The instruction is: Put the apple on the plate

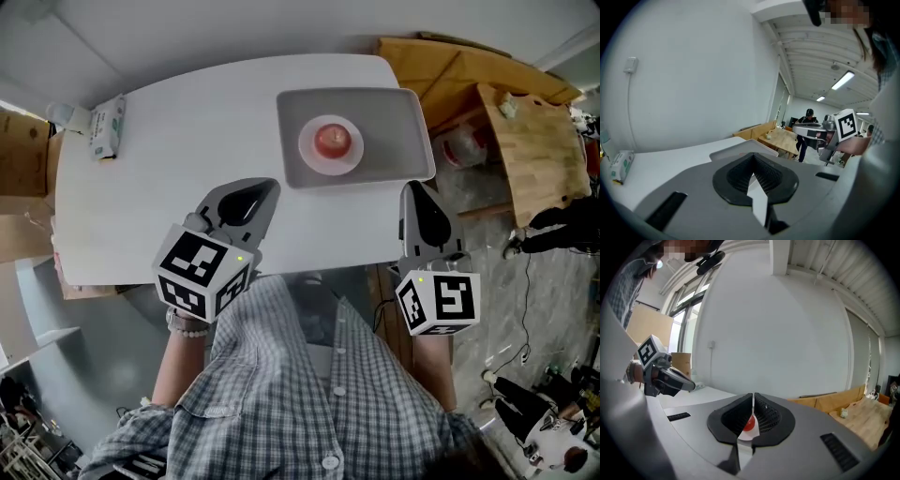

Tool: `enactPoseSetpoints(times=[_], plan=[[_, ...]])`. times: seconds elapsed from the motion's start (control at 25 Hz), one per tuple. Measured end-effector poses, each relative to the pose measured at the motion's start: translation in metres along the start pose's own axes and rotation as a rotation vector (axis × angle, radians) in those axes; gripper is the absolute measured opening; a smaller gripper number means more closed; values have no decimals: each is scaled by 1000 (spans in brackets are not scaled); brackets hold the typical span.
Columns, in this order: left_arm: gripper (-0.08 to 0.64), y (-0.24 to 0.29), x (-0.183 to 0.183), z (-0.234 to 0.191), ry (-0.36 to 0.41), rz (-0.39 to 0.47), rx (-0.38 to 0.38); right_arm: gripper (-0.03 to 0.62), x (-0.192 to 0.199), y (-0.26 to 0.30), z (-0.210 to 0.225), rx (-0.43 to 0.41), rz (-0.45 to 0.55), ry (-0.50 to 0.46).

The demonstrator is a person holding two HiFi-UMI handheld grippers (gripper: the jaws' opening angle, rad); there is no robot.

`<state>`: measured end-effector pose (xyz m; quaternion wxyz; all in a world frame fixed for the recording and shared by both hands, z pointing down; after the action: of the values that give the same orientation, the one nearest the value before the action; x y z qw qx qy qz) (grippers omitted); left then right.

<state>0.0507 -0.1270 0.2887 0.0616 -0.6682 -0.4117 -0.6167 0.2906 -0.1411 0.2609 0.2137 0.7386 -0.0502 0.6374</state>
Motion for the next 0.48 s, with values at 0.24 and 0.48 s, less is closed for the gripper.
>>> enactPoseSetpoints(times=[0.24, 0.48], plan=[[8, -6, -7, 11, 16, 52, 21, 31, -12, 2, -6, -29, 31, -25], [8, -6, -6, 9, 28, 45, 13, 29, -10, 5, -3, -16, 29, -19]])
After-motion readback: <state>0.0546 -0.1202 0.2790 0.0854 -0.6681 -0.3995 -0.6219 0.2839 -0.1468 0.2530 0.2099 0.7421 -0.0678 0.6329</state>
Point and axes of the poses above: the fingertips, and each gripper's own axes: y forward along the fingers, z to its right, x out of its underside, the point moved 6 cm from there along -y, backward along the fingers, and after that the axes turned 4 degrees about x, right-handed, at the moved point
